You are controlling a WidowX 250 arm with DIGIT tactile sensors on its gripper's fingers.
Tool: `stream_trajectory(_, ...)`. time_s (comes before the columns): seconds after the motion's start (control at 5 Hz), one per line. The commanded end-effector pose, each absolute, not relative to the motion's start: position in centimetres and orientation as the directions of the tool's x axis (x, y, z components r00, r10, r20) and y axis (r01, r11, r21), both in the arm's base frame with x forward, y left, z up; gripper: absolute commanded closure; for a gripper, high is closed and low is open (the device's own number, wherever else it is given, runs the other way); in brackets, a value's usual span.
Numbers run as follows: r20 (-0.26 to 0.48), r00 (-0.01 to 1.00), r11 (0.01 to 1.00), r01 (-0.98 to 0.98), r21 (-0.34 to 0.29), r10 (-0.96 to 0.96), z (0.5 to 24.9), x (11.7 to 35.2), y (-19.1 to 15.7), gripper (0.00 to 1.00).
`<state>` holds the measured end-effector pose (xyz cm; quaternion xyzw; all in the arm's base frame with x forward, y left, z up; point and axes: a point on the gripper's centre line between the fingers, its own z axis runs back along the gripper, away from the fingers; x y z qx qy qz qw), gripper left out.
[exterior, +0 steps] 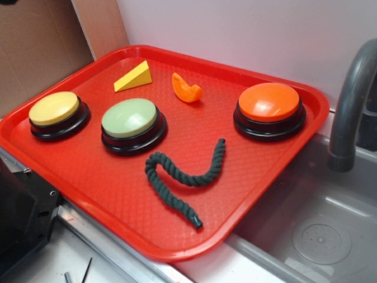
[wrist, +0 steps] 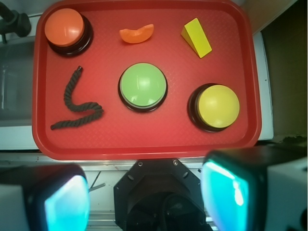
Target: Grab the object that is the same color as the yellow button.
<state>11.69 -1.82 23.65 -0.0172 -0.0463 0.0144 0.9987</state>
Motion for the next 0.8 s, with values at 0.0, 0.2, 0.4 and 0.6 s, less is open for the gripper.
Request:
stream_trajectory(0.0,0.092,0.995,0.999,-0.027,-0.036,0.030,23.6,11.7,-1.8,0.00)
stream_trajectory(0.2,0.081,0.997,0.996,-0.008,-0.085,0.015,18.8,15.4,3.2,0.00)
stream_trajectory(0.4,0.142,0.988,0.994,0.078,-0.080,-0.066,15.7,20.1,7.9,0.00)
stream_trajectory(0.6,0.240,0.936,0.963,0.270,-0.022,-0.257,14.5,24.5,10.6,0.00)
